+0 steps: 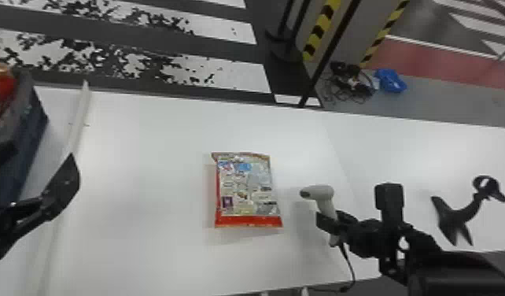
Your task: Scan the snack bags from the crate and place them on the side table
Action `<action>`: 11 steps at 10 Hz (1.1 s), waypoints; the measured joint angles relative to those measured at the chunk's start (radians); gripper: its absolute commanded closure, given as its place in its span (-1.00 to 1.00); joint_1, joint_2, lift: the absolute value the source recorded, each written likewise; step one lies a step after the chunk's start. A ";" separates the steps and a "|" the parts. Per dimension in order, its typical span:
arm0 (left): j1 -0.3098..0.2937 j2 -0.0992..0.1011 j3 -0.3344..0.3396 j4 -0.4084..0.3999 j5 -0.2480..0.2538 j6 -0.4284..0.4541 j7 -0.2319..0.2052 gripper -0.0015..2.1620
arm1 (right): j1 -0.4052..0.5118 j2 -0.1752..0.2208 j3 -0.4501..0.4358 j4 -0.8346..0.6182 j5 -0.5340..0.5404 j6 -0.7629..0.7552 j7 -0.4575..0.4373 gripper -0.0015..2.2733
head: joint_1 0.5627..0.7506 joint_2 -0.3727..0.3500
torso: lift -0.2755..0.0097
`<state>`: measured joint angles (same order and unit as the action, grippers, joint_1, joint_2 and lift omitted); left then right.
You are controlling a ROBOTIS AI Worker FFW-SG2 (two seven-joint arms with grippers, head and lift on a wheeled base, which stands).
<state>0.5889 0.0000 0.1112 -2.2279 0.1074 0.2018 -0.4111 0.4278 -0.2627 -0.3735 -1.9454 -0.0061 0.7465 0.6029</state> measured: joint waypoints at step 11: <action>0.000 0.000 0.008 0.013 0.008 0.000 -0.003 -0.92 | -0.006 0.040 0.185 -0.209 0.039 0.199 -0.004 0.97 | 0.41 -0.29 | 0.27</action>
<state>0.5884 0.0000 0.1193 -2.2151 0.1150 0.2016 -0.4142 0.4219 -0.2224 -0.1890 -2.1543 0.0324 0.9451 0.5988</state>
